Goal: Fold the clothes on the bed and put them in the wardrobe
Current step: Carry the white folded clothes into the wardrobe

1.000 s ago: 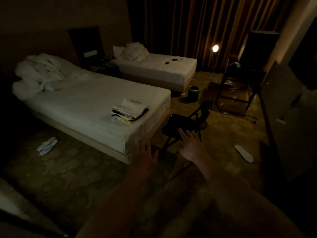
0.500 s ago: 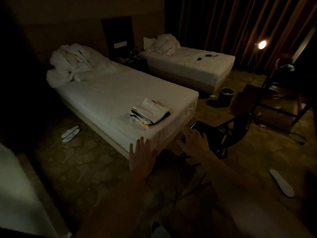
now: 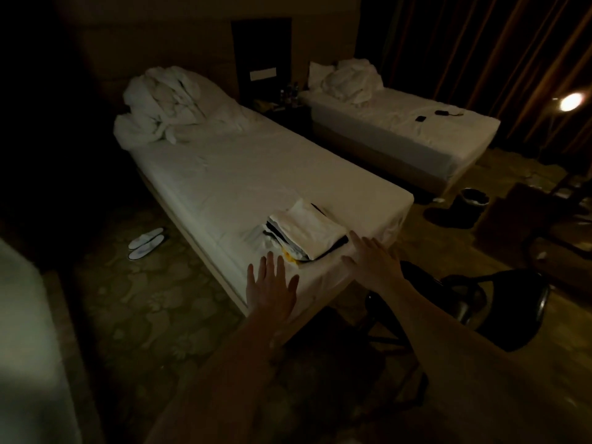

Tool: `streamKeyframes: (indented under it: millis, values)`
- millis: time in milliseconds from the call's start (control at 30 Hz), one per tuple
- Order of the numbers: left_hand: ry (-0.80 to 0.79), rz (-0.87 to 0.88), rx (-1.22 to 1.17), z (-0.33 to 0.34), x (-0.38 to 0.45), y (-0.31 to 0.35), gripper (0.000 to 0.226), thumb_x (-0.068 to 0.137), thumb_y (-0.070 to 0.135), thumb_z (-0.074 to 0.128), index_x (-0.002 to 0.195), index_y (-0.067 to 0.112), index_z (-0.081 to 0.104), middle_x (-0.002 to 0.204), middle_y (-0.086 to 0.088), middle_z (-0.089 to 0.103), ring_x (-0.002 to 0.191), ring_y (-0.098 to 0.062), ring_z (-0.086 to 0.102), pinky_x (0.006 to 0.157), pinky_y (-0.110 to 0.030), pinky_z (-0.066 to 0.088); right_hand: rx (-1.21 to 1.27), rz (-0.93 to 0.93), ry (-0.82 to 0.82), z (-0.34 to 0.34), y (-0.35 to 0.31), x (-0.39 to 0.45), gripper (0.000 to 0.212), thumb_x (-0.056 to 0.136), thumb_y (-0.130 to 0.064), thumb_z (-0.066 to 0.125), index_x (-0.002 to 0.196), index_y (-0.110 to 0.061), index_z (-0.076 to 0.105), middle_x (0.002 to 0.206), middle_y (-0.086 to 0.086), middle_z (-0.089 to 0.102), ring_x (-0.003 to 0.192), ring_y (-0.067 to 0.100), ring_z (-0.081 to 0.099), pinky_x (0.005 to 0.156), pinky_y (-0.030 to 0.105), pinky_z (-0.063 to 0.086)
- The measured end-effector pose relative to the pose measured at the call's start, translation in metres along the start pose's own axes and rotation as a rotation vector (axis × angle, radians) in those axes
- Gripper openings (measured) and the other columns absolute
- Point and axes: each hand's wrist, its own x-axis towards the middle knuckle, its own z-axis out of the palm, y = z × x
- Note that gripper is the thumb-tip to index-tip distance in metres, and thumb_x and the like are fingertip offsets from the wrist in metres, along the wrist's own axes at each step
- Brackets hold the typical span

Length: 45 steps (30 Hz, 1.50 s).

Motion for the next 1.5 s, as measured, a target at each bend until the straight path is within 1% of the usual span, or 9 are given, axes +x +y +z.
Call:
streamKeyframes:
  millis: [100, 300, 533, 733, 900, 1067, 1200, 1333, 1500]
  values:
    - [-0.014, -0.054, -0.002, 0.004, 0.037, -0.002, 0.069, 0.098, 0.058, 0.006, 0.155, 0.020, 0.006, 0.163, -0.006, 0.000, 0.150, -0.022, 0.002, 0.121, -0.048, 0.004, -0.011, -0.025, -0.017, 0.002, 0.001, 0.052, 0.069, 0.093, -0.061, 0.031, 0.153, -0.034, 0.009, 0.155, -0.001, 0.031, 0.144, 0.028, 0.024, 0.115, 0.058, 0.019]
    - [-0.040, -0.165, -0.006, 0.016, 0.115, 0.009, 0.071, 0.097, 0.060, 0.004, 0.155, 0.020, 0.006, 0.163, -0.005, 0.000, 0.150, -0.022, 0.003, 0.121, -0.048, 0.005, -0.021, -0.123, -0.054, 0.004, 0.012, 0.152, 0.068, 0.097, -0.058, 0.032, 0.155, -0.034, 0.007, 0.159, 0.000, 0.026, 0.147, 0.026, 0.021, 0.117, 0.056, 0.014]
    - [-0.071, -0.277, -0.050, 0.018, 0.203, 0.050, 0.070, 0.097, 0.060, 0.003, 0.155, 0.021, 0.005, 0.163, -0.003, -0.002, 0.150, -0.021, 0.001, 0.121, -0.046, 0.000, -0.019, -0.231, -0.091, -0.005, 0.037, 0.266, 0.067, 0.097, -0.058, 0.033, 0.154, -0.035, 0.008, 0.160, -0.001, 0.023, 0.147, 0.025, 0.021, 0.117, 0.056, 0.015]
    - [-0.106, -0.383, -0.121, 0.027, 0.259, 0.067, 0.071, 0.097, 0.060, 0.004, 0.155, 0.021, 0.005, 0.163, -0.002, -0.002, 0.150, -0.020, 0.001, 0.122, -0.044, 0.001, -0.044, -0.281, -0.156, 0.004, 0.051, 0.349, 0.069, 0.095, -0.060, 0.031, 0.154, -0.035, 0.006, 0.160, -0.002, 0.024, 0.146, 0.025, 0.021, 0.116, 0.058, 0.016]
    - [-0.128, -0.462, -0.164, 0.046, 0.295, 0.066, 0.070, 0.098, 0.060, 0.012, 0.155, 0.020, 0.008, 0.163, -0.008, 0.004, 0.149, -0.029, 0.008, 0.121, -0.045, 0.009, -0.056, -0.270, -0.199, 0.019, 0.053, 0.406, 0.068, 0.094, -0.059, 0.032, 0.153, -0.035, 0.008, 0.158, -0.002, 0.028, 0.145, 0.025, 0.025, 0.115, 0.058, 0.019]
    - [-0.174, -0.522, -0.203, 0.064, 0.350, 0.053, 0.071, 0.098, 0.059, 0.017, 0.155, 0.018, 0.008, 0.162, -0.012, 0.007, 0.148, -0.036, 0.012, 0.120, -0.046, 0.013, -0.048, -0.258, -0.185, 0.035, 0.044, 0.463, 0.067, 0.093, -0.054, 0.039, 0.152, -0.032, 0.016, 0.151, 0.000, 0.039, 0.140, 0.025, 0.033, 0.114, 0.057, 0.023]
    - [-0.202, -0.541, -0.245, 0.078, 0.391, 0.045, 0.072, 0.098, 0.059, 0.019, 0.155, 0.017, 0.006, 0.162, -0.013, 0.007, 0.147, -0.037, 0.013, 0.120, -0.046, 0.016, -0.051, -0.235, -0.224, 0.051, 0.036, 0.503, 0.069, 0.092, -0.052, 0.043, 0.152, -0.030, 0.017, 0.148, 0.001, 0.043, 0.138, 0.025, 0.037, 0.113, 0.056, 0.027]
    - [-0.244, -0.592, -0.282, 0.094, 0.425, 0.038, 0.073, 0.098, 0.060, 0.021, 0.155, 0.016, 0.006, 0.162, -0.012, 0.007, 0.147, -0.036, 0.015, 0.119, -0.045, 0.017, -0.051, -0.225, -0.294, 0.069, 0.028, 0.529, 0.072, 0.093, -0.051, 0.046, 0.154, -0.029, 0.014, 0.152, 0.001, 0.038, 0.140, 0.025, 0.034, 0.114, 0.054, 0.025]
    - [-0.273, -0.662, -0.321, 0.124, 0.457, 0.029, 0.074, 0.097, 0.059, 0.027, 0.155, 0.016, 0.007, 0.162, -0.010, 0.008, 0.146, -0.034, 0.018, 0.118, -0.045, 0.020, -0.023, -0.203, -0.366, 0.099, 0.027, 0.560, 0.075, 0.090, -0.053, 0.051, 0.152, -0.032, 0.016, 0.146, 0.002, 0.045, 0.134, 0.026, 0.041, 0.110, 0.051, 0.031]
